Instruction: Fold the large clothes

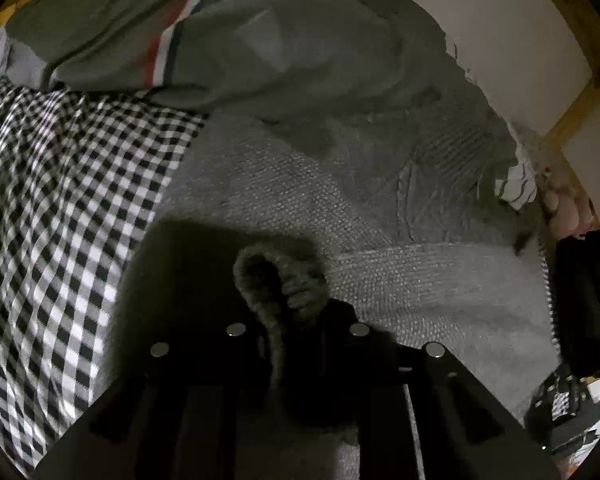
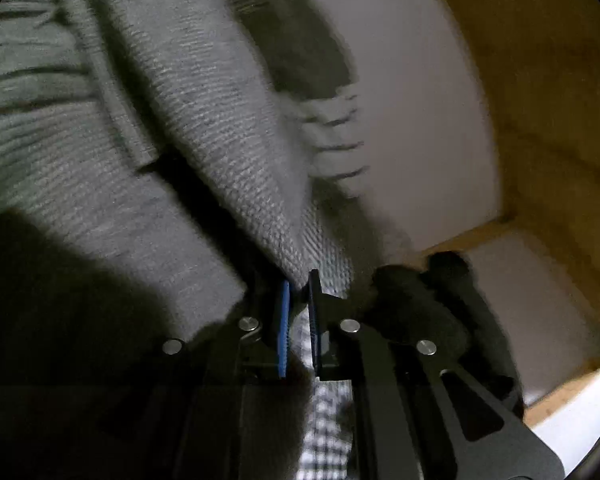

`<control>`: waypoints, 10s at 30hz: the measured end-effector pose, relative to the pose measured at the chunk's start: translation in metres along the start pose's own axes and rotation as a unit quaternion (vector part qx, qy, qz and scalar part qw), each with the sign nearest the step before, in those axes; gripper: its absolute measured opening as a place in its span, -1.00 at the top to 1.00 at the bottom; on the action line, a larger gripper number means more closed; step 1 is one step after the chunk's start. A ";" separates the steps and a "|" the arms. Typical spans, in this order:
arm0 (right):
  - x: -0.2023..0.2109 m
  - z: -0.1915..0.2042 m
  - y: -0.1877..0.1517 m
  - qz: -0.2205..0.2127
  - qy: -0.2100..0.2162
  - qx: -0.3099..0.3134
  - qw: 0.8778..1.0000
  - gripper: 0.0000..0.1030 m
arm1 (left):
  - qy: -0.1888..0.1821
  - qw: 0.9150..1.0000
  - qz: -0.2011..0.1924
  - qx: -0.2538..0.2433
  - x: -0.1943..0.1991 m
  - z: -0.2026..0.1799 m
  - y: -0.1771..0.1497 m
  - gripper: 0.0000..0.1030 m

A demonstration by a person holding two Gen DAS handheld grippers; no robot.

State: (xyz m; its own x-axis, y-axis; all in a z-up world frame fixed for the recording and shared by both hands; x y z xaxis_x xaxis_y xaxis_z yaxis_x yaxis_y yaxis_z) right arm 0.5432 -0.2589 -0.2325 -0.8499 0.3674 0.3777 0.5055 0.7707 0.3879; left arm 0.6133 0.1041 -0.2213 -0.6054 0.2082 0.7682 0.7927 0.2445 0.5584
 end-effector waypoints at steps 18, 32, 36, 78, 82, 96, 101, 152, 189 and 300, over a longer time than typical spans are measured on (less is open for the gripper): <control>-0.177 -0.070 0.046 0.180 0.334 -0.425 0.822 0.54 | 0.047 0.999 0.013 -0.013 0.008 0.008 0.005 0.25; -0.209 -0.085 -0.001 0.139 0.344 -0.599 0.709 0.68 | 0.034 0.999 -0.016 0.007 0.005 0.018 0.006 0.40; -0.167 -0.127 0.017 0.056 0.269 -0.549 0.789 -0.87 | 0.036 0.995 -0.086 0.035 0.055 0.022 0.022 -0.32; -0.024 -0.050 0.033 0.065 0.288 -0.432 0.853 -0.95 | 0.143 0.974 -0.080 -0.158 0.048 -0.064 -0.057 -0.91; 0.010 -0.064 0.022 0.047 0.299 -0.416 0.857 -0.95 | 0.134 0.975 -0.080 -0.159 0.093 -0.053 -0.076 -0.91; 0.053 -0.057 -0.099 0.099 0.319 -0.433 0.837 -0.95 | 0.142 0.982 -0.063 -0.112 0.168 0.065 -0.145 -0.91; 0.059 -0.032 -0.137 0.126 0.380 -0.462 0.791 -0.95 | 0.131 0.984 -0.063 -0.102 0.142 0.074 -0.173 -0.91; 0.110 -0.064 0.002 -0.128 0.531 -0.538 0.642 0.84 | 0.092 0.982 -0.124 -0.108 0.050 -0.105 -0.029 -0.91; 0.192 0.081 0.170 -0.088 0.633 -0.207 0.740 -0.83 | 0.040 0.993 -0.042 -0.102 0.047 0.042 -0.045 -0.91; -0.003 0.137 0.490 0.050 0.513 -0.269 0.813 -0.77 | -0.011 1.000 -0.005 -0.027 0.247 0.072 -0.183 -0.67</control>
State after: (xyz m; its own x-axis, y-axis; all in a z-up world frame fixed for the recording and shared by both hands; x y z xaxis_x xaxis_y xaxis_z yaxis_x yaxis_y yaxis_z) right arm 0.7729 0.1891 -0.1590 -0.3677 -0.4271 0.8261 0.7915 0.3226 0.5191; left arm 0.3134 0.1793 -0.1562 -0.6138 0.2276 0.7559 0.7893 0.1950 0.5822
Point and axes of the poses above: each gripper's, at about its wrist camera, not at the fingertips, and x roughly against the way its jaws point, z to its left, y to its top, the point moved 6 cm from there along -x, roughly the way its jaws point, and after that the axes turned 4 degrees about -z, right-handed, at the moved point
